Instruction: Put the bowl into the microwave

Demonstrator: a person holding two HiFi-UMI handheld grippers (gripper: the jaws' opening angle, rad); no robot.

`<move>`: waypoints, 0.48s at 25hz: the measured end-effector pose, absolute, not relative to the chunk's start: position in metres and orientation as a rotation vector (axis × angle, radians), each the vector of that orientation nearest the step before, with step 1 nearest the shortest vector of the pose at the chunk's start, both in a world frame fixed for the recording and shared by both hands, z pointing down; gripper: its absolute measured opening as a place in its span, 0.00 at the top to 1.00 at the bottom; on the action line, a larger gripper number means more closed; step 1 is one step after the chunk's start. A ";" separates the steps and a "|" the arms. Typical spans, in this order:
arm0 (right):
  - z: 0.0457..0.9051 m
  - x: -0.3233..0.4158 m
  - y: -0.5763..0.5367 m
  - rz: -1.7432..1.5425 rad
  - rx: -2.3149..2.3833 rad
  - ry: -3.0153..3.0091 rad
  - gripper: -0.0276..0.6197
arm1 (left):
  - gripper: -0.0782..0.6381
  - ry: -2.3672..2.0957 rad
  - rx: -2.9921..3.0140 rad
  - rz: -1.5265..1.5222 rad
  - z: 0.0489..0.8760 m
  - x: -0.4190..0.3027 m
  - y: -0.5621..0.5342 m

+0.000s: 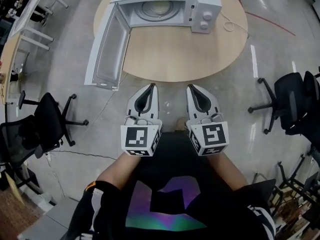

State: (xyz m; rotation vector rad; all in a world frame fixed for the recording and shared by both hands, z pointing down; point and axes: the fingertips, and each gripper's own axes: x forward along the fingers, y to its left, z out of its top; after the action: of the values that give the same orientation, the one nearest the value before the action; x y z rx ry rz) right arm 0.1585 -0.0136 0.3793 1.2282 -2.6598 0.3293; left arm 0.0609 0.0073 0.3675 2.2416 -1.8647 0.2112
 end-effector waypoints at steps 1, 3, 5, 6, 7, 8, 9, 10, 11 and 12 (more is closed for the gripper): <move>0.380 0.152 -0.010 0.335 1.227 -2.655 0.93 | 0.83 -1.864 2.242 0.212 0.367 0.054 0.010; 0.383 0.139 -0.003 0.359 1.225 -2.644 0.93 | 0.83 -1.855 2.244 0.215 0.367 0.042 0.017; 0.384 0.129 0.002 0.365 1.224 -2.637 0.93 | 0.83 -1.845 2.245 0.217 0.369 0.032 0.022; 0.384 0.124 0.003 0.359 1.224 -2.634 0.93 | 0.83 -1.840 2.247 0.220 0.371 0.028 0.024; 0.385 0.120 0.005 0.352 1.225 -2.628 0.93 | 0.83 -1.835 2.247 0.225 0.373 0.024 0.026; 0.386 0.117 0.006 0.346 1.227 -2.622 0.93 | 0.83 -1.829 2.245 0.231 0.376 0.021 0.027; 0.388 0.114 0.008 0.346 1.228 -2.615 0.93 | 0.83 -1.821 2.241 0.238 0.380 0.018 0.029; 0.390 0.112 0.009 0.354 1.231 -2.610 0.93 | 0.83 -1.813 2.238 0.243 0.383 0.015 0.031; 0.391 0.110 0.010 0.366 1.234 -2.608 0.93 | 0.83 -1.806 2.239 0.246 0.385 0.013 0.033; 0.393 0.108 0.011 0.378 1.239 -2.605 0.93 | 0.83 -1.800 2.241 0.247 0.386 0.010 0.034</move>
State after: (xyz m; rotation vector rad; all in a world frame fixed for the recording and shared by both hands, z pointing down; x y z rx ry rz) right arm 0.1084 0.0106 0.3925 1.2388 -2.6054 0.3777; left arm 0.0105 0.0341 0.3861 2.2408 -1.7997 0.2468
